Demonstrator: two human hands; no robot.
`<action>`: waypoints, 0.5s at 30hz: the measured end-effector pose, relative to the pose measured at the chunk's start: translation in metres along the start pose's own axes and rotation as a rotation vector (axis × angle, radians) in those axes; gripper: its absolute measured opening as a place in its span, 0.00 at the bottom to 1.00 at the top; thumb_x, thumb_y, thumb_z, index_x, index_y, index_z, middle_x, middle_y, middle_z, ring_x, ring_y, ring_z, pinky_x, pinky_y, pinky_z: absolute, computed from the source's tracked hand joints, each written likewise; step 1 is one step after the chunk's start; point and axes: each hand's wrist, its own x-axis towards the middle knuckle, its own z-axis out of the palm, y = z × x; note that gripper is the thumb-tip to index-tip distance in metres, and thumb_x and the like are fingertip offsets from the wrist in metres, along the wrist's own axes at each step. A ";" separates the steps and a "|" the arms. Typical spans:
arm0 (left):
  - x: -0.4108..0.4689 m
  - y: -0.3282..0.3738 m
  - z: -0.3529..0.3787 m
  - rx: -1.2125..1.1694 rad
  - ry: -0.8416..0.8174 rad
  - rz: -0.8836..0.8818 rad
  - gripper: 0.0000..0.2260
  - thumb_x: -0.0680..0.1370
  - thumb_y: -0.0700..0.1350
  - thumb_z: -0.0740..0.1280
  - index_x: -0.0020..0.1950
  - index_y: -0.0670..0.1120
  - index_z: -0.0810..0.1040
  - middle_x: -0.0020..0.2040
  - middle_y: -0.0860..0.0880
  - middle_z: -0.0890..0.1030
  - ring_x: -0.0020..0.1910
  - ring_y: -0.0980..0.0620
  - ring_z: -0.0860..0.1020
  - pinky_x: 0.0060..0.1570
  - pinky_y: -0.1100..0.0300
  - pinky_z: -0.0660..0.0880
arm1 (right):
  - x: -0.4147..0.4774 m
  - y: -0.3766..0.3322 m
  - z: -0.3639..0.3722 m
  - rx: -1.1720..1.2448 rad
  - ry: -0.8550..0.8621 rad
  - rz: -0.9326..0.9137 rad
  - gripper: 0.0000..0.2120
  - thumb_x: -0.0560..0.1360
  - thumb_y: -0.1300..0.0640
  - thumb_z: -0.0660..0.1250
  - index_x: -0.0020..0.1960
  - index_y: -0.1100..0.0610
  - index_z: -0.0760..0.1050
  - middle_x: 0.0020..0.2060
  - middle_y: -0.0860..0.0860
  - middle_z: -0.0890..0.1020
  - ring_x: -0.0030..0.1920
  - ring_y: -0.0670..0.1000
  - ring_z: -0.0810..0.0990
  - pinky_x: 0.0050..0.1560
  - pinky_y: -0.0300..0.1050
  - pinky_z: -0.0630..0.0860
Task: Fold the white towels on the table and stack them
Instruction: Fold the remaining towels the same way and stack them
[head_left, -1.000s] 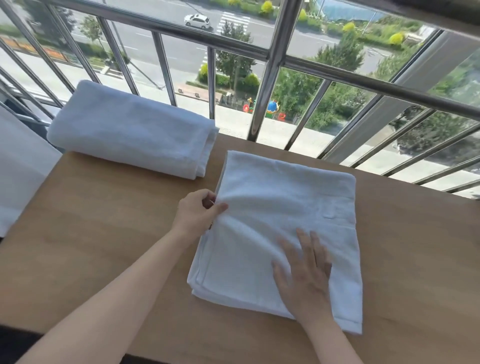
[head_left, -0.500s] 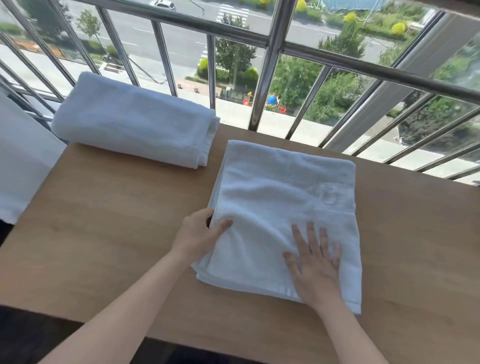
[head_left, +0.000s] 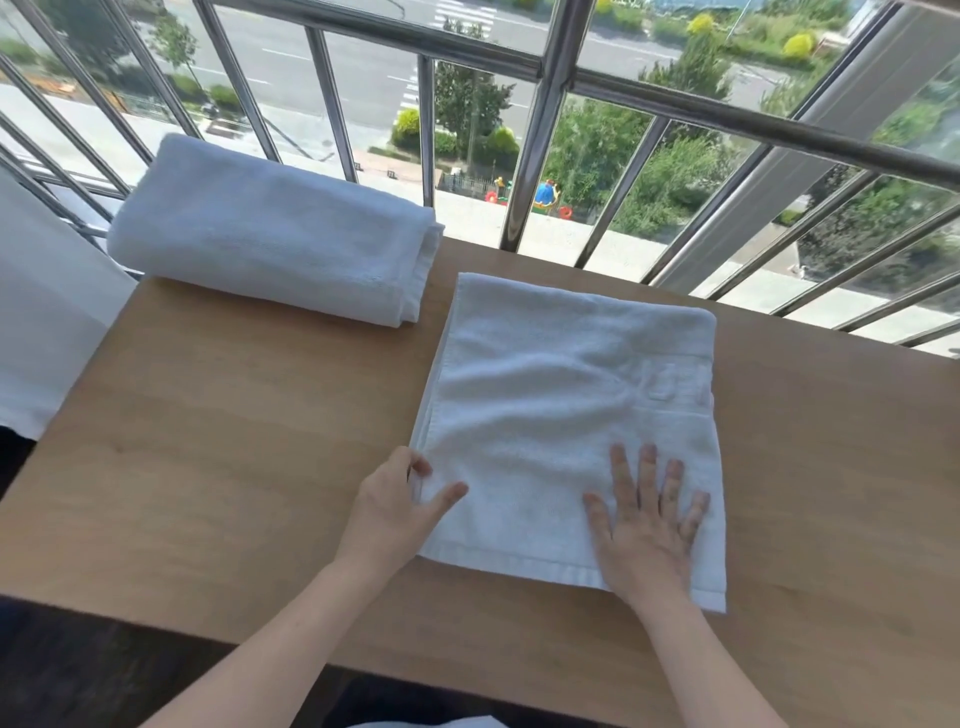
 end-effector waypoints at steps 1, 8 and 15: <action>0.000 -0.002 0.000 0.004 0.017 0.002 0.18 0.69 0.68 0.71 0.48 0.59 0.70 0.47 0.61 0.76 0.50 0.60 0.75 0.42 0.67 0.69 | 0.000 0.000 0.000 -0.001 0.001 0.001 0.33 0.78 0.32 0.34 0.74 0.42 0.22 0.74 0.46 0.23 0.73 0.53 0.21 0.73 0.65 0.27; 0.009 0.004 0.003 0.052 0.058 -0.061 0.16 0.71 0.61 0.75 0.41 0.54 0.73 0.40 0.57 0.74 0.39 0.60 0.72 0.36 0.64 0.65 | -0.002 -0.003 -0.003 0.013 -0.020 0.009 0.33 0.77 0.32 0.31 0.74 0.42 0.20 0.74 0.47 0.22 0.73 0.53 0.20 0.73 0.66 0.29; 0.012 0.007 -0.024 -0.031 0.076 -0.051 0.15 0.73 0.61 0.73 0.37 0.51 0.78 0.37 0.60 0.80 0.36 0.62 0.77 0.31 0.71 0.71 | -0.002 0.002 -0.010 0.034 -0.008 0.067 0.31 0.76 0.28 0.31 0.73 0.35 0.23 0.74 0.41 0.23 0.74 0.57 0.21 0.71 0.66 0.25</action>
